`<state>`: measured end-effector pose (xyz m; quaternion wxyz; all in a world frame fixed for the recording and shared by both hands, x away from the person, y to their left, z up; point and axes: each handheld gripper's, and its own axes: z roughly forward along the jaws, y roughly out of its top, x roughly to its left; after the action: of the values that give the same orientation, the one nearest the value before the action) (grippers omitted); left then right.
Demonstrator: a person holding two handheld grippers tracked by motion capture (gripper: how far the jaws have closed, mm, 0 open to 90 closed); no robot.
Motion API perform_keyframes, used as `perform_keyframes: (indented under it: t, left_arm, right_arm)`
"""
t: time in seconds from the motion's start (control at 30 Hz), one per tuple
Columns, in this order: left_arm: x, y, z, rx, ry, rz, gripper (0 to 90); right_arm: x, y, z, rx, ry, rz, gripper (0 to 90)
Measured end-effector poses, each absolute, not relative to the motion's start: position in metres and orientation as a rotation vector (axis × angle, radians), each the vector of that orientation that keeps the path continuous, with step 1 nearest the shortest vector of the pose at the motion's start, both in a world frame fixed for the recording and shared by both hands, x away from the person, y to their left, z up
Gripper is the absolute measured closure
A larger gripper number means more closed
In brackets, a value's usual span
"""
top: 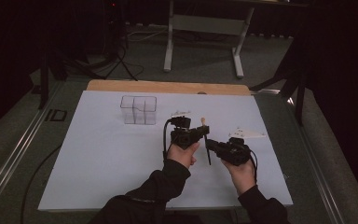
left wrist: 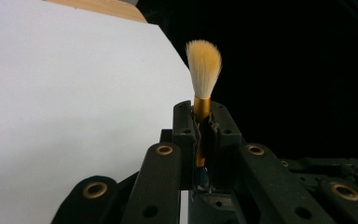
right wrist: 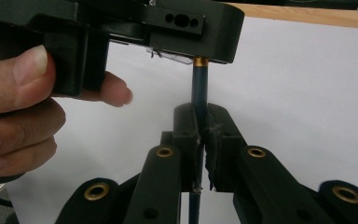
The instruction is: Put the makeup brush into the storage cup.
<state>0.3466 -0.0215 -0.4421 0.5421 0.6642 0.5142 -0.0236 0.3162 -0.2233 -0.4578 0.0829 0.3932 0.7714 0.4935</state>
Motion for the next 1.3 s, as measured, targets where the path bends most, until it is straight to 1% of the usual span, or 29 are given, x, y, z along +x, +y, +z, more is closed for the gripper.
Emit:
perform_keyframes:
  t: [0.13,0.2,0.33,0.43,0.63,0.7,0.8,0.87,1.0,1.07,1.13,1.3]
  left_arm:
    - [0.346,-0.022,-0.441,1.583,1.217,-0.042,84.0]
    - [0.345,-0.022,-0.44,1.595,1.208,-0.023,84.0]
    - [0.345,-0.023,-0.438,1.605,1.191,-0.015,84.0]
    - [0.345,-0.023,-0.437,1.617,1.158,0.01,84.0]
    - [0.345,-0.022,-0.434,1.625,1.118,0.009,84.0]
    - [0.345,-0.022,-0.432,1.64,1.095,0.029,83.9]
    - [0.344,-0.021,-0.43,1.636,1.09,0.026,84.0]
    - [0.344,-0.019,-0.428,1.641,1.079,0.041,84.0]
    - [0.344,-0.016,-0.425,1.636,1.061,0.048,84.0]
    - [0.344,-0.014,-0.423,1.641,1.051,0.051,84.0]
    - [0.343,-0.013,-0.421,1.647,1.049,0.085,84.0]
    - [0.344,-0.004,-0.417,1.639,1.062,0.096,84.0]
  right_arm:
    - [0.317,-0.223,-0.457,1.176,2.311,1.473,81.2]
    - [0.316,-0.222,-0.457,1.178,2.311,1.48,75.1]
    - [0.316,-0.218,-0.458,1.17,2.32,1.465,58.1]
    - [0.316,-0.217,-0.458,1.162,2.328,1.459,51.2]
    - [0.317,-0.216,-0.459,1.17,2.335,1.474,38.7]
    - [0.318,-0.216,-0.459,1.16,2.345,1.479,32.9]
    - [0.318,-0.214,-0.46,1.148,2.365,1.481,24.3]
    - [0.318,-0.214,-0.461,1.147,2.367,1.491,15.7]
    - [0.318,-0.213,-0.462,1.128,2.399,1.483,12.3]
    - [0.318,-0.213,-0.463,1.116,2.41,1.488,12.0]
    - [0.318,-0.212,-0.463,1.097,2.425,1.484,11.6]
    - [0.319,-0.211,-0.466,1.075,2.446,1.472,11.4]
